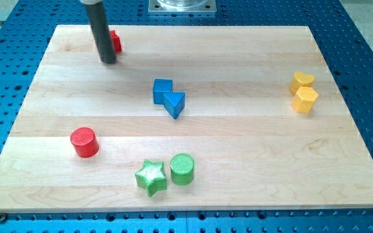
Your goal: Place the hexagon at the top center of the board
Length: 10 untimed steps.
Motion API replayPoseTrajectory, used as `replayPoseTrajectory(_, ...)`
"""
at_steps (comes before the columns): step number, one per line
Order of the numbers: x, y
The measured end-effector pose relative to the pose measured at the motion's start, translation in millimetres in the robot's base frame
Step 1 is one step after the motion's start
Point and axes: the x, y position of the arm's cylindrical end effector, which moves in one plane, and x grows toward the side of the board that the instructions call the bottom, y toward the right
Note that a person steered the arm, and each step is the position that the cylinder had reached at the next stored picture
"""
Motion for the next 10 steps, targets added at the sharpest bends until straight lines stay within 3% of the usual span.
replayPoseTrajectory(1, -33.2, 33.0)
replayPoseTrajectory(2, -37.2, -36.9)
replayPoseTrajectory(3, -37.4, -58.4)
replayPoseTrajectory(4, -32.3, -9.3)
replayPoseTrajectory(8, -32.0, 332.3)
replayPoseTrajectory(9, -10.1, 409.6)
replayPoseTrajectory(10, 37.5, 465.8)
